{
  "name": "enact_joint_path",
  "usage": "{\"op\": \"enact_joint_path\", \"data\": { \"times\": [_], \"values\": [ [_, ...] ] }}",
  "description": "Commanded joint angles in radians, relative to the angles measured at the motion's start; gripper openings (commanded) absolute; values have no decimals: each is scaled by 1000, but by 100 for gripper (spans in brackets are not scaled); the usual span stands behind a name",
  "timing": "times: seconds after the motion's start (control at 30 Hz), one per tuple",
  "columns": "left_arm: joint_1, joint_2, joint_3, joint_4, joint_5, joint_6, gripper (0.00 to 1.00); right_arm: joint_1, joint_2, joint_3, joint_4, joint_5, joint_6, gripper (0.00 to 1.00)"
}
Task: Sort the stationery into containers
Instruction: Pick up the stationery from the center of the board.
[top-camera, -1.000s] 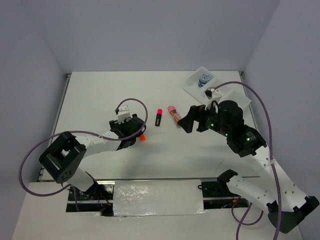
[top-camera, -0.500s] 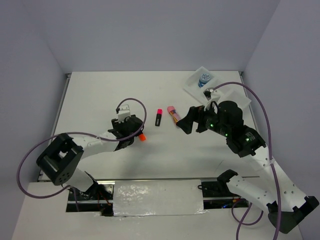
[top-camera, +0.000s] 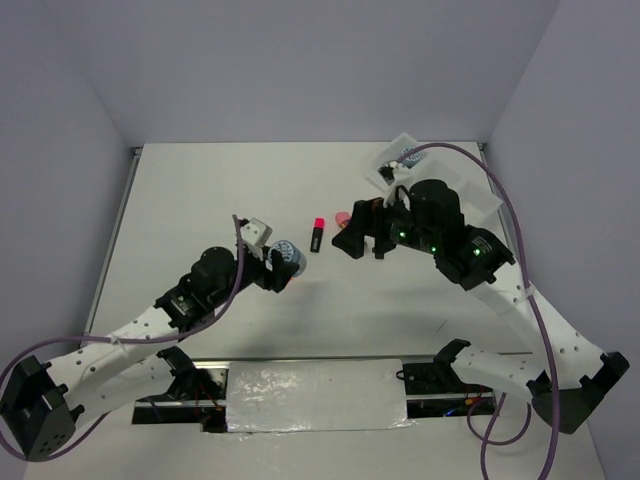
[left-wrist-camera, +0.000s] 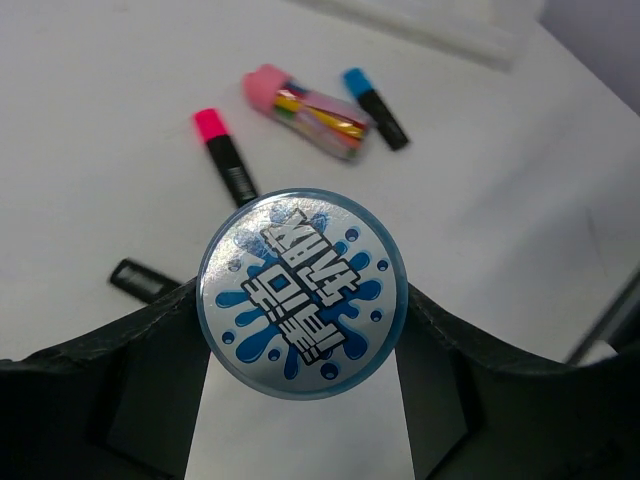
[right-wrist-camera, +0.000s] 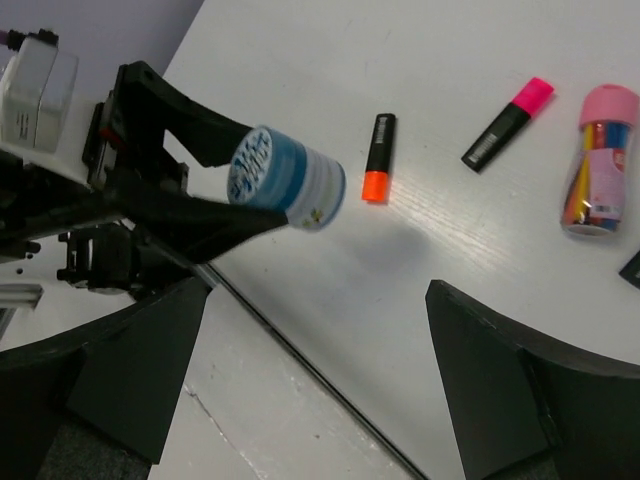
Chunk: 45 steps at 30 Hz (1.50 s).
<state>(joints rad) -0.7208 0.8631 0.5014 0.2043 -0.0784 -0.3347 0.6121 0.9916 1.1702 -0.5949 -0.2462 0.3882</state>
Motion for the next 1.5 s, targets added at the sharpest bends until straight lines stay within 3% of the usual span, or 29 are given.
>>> {"op": "enact_joint_path", "data": {
  "times": [0.0, 0.17, 0.37, 0.57, 0.67, 0.73, 0.97, 1.1, 1.27, 1.47],
  "values": [
    [-58, 14, 78, 67, 302, 134, 0, 101, 80, 103, -98, 146, 0, 99],
    [-97, 16, 97, 124, 497, 172, 0, 186, 98, 105, -111, 228, 86, 99],
    [-100, 62, 144, 216, 745, 99, 0, 186, -62, -98, 49, 105, 133, 100],
    [-114, -18, 132, 202, 634, 134, 0, 181, -85, -211, 135, -25, 351, 100],
    [-115, -29, 164, 138, 612, 163, 0, 207, -122, -202, 77, 163, 371, 100],
    [-115, -21, 180, 90, 632, 183, 0, 206, -182, -228, 104, 189, 357, 100],
    [-121, 2, 177, 142, 707, 152, 0, 206, -197, -286, 262, -112, 362, 100],
    [-121, -10, 183, 130, 678, 158, 0, 206, -211, -352, 310, -148, 419, 100],
    [-123, -50, 190, 107, 638, 177, 0, 206, -183, -330, 176, -74, 423, 100],
    [-124, -81, 181, 110, 621, 195, 0, 204, -191, -524, 581, -314, 691, 100]
  ]
}}
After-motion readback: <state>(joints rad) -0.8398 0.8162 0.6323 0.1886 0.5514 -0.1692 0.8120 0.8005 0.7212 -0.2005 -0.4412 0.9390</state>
